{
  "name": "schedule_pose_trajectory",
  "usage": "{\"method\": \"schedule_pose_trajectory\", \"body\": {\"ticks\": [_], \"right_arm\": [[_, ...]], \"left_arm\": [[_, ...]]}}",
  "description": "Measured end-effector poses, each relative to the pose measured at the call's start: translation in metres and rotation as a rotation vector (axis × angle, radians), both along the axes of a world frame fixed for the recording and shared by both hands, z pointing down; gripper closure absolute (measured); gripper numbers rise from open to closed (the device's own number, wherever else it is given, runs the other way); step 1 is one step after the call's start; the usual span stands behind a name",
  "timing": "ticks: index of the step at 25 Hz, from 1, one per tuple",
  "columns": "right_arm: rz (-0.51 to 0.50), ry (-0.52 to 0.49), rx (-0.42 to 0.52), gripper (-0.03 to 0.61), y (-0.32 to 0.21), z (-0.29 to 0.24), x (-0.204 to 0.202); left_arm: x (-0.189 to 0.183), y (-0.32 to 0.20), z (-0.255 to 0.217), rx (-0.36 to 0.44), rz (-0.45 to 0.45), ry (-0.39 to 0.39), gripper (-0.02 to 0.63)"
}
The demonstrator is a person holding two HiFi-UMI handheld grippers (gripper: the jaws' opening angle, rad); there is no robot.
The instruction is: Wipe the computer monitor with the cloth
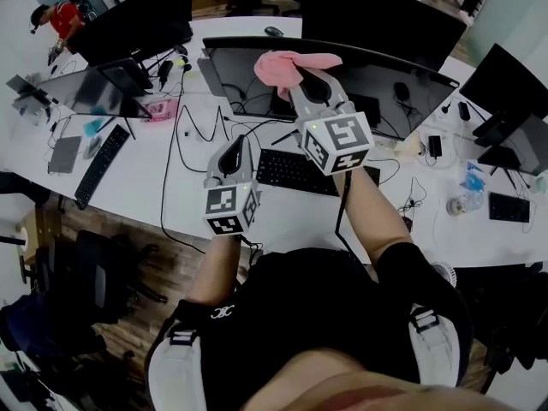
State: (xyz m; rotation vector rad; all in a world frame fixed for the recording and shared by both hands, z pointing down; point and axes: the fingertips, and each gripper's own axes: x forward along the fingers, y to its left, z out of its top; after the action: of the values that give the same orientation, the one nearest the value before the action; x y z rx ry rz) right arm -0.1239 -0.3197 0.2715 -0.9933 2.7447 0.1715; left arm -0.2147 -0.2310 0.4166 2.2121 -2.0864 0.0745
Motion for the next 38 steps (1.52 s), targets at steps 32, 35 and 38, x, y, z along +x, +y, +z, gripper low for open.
{"method": "schedule_pose_trajectory", "body": {"ticks": [32, 35, 38], "right_arm": [[0.207, 0.385, -0.046, 0.565, -0.093, 0.02, -0.163], [0.233, 0.388, -0.05, 0.565, -0.096, 0.021, -0.145], [0.258, 0.384, -0.06, 0.565, -0.099, 0.02, -0.127]], "left_arm": [[-0.097, -0.05, 0.026, -0.029, 0.128, 0.06, 0.563], [-0.086, -0.053, 0.028, -0.032, 0.15, 0.061, 0.563], [-0.074, -0.055, 0.027, -0.028, 0.172, 0.056, 0.563]]}}
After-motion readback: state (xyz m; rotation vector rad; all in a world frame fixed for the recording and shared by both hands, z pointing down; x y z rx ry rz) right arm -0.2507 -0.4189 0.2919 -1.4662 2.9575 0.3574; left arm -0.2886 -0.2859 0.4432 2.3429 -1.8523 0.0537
